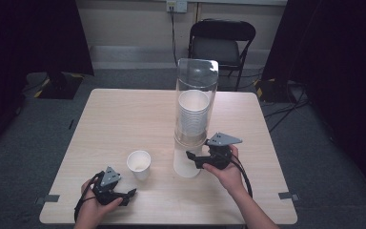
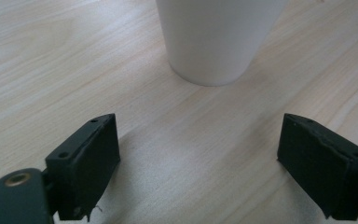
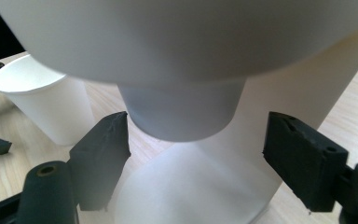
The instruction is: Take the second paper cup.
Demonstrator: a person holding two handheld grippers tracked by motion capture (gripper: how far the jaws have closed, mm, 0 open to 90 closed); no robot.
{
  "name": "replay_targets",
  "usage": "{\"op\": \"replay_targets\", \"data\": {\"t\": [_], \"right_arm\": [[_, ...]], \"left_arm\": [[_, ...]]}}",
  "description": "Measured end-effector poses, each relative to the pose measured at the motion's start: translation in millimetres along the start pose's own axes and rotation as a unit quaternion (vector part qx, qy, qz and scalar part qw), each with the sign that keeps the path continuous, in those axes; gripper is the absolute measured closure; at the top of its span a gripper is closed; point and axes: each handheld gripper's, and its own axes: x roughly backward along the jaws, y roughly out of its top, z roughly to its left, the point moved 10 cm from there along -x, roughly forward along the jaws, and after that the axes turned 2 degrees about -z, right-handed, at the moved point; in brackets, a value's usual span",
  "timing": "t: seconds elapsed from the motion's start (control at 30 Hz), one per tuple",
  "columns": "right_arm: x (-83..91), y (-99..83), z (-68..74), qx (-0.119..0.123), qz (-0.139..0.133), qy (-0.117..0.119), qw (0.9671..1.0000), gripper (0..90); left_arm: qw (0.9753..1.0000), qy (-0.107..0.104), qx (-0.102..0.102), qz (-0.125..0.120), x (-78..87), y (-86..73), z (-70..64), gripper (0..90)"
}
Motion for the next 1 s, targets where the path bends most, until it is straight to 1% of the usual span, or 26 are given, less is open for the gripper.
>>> {"op": "replay_targets", "data": {"t": [0.1, 0.27, 0.3, 0.4, 0.47, 0.53, 0.6, 0.67, 0.77, 0.83, 0.93, 1.0], "right_arm": [[0.7, 4.4, -0.5, 0.007, -0.001, -0.004, 1.0000, 22.0], [-4.2, 8.8, 1.7, 0.009, -0.004, 0.002, 0.9999, 22.2], [-4.8, 9.0, 1.8, 0.011, -0.004, 0.003, 0.9999, 22.3], [-6.1, 9.6, 3.1, 0.010, -0.007, 0.006, 0.9999, 24.5], [-5.6, 10.5, 4.1, 0.008, -0.011, 0.010, 0.9999, 28.3], [-5.0, 11.1, 4.9, 0.011, -0.012, 0.011, 0.9998, 29.7], [-4.9, 11.2, 6.0, 0.015, -0.013, 0.013, 0.9997, 34.9], [-5.3, 11.5, 7.0, 0.021, -0.014, 0.012, 0.9996, 35.8], [-5.6, 10.9, 7.1, 0.020, -0.015, 0.014, 0.9996, 36.6], [-5.6, 10.0, 6.2, 0.026, -0.015, 0.014, 0.9995, 36.9], [-6.4, 8.2, 7.2, 0.026, -0.029, 0.009, 0.9992, 37.1], [-6.4, 7.6, 7.1, 0.022, -0.034, 0.011, 0.9991, 37.2]], "left_arm": [[1.0000, 0.000, 0.000, 0.000, 0.0, 0.0, 0.0, 11.9], [1.0000, -0.001, -0.002, 0.002, 0.1, -0.2, 0.0, 11.6], [1.0000, -0.002, 0.001, 0.002, 0.0, -0.4, -0.5, 11.5], [1.0000, -0.002, 0.001, 0.002, 0.0, -0.4, -0.6, 11.3], [1.0000, -0.002, 0.001, 0.002, 0.0, -0.5, -0.6, 11.3], [1.0000, -0.002, 0.000, 0.001, -0.2, -0.3, -0.6, 11.1], [1.0000, -0.002, 0.001, 0.001, -0.2, -0.4, -0.6, 11.1], [1.0000, -0.002, 0.001, 0.002, -0.2, -0.4, -0.6, 11.1], [1.0000, -0.002, 0.001, 0.002, -0.2, -0.4, -0.6, 11.1], [1.0000, -0.002, 0.001, 0.002, -0.2, -0.4, -0.7, 11.1], [1.0000, -0.002, 0.001, 0.001, -0.2, -0.4, -0.7, 11.1], [1.0000, -0.002, 0.001, 0.002, -0.2, -0.4, -0.7, 11.1]]}}
